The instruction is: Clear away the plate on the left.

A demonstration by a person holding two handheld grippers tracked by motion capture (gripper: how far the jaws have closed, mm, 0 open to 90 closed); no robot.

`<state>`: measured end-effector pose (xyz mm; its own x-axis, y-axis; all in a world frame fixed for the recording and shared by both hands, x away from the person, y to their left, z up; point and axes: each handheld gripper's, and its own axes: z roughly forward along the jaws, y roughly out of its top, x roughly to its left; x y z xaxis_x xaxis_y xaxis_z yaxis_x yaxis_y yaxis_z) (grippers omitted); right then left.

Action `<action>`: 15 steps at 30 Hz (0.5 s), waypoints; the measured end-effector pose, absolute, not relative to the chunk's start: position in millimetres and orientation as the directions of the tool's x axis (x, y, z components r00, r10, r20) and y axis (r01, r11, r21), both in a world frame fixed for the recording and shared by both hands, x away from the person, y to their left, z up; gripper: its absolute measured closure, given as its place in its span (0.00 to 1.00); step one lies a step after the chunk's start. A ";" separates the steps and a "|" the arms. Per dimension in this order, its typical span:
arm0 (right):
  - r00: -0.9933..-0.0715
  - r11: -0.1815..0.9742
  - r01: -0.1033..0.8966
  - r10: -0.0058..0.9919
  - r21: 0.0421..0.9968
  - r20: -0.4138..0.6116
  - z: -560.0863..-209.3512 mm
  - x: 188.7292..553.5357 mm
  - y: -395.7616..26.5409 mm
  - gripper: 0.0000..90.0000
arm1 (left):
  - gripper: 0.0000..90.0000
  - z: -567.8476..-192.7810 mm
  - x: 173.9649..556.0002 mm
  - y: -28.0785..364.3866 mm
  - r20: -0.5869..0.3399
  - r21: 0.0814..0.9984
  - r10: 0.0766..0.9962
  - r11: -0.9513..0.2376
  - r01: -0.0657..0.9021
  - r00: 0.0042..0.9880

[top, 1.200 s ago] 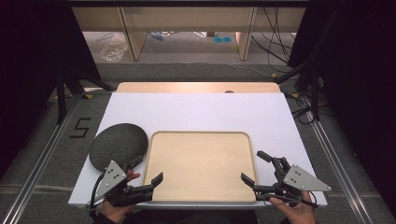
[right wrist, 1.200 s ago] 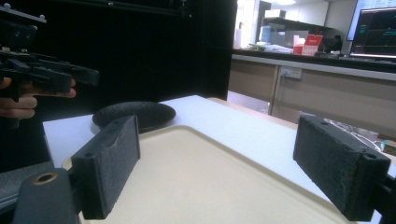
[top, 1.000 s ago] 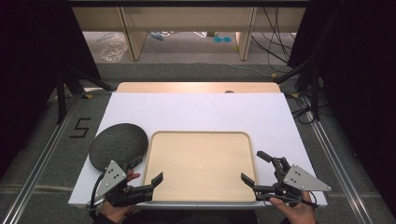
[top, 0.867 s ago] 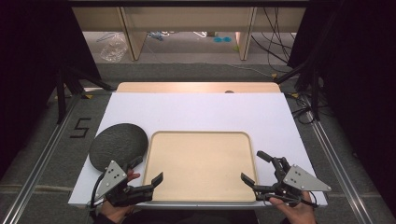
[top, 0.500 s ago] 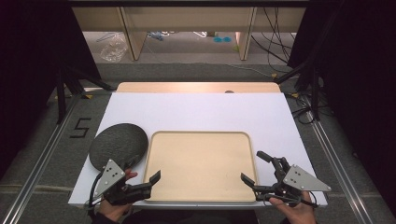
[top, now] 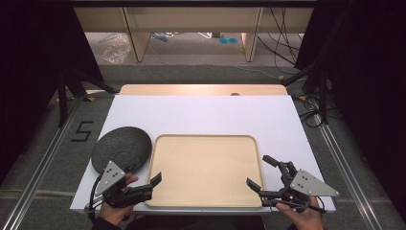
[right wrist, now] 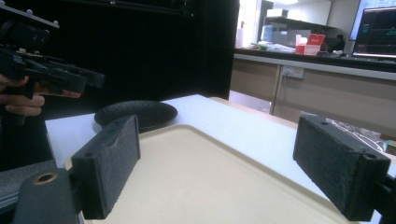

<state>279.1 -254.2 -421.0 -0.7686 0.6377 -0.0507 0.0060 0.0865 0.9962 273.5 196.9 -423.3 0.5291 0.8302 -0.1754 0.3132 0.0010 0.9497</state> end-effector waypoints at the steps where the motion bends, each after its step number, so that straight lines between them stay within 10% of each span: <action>1: -0.768 0.085 0.007 0.639 0.996 -0.049 -421.0 278.9 -254.2 0.18 | 0.12 -423.1 273.3 198.0 -0.177 0.950 0.835 0.007 0.313 0.520; 15: -0.769 0.080 0.006 0.638 0.997 -0.047 -421.2 279.2 -254.0 0.18 | 0.13 -427.3 285.0 229.8 -0.305 0.906 0.874 0.144 0.399 0.377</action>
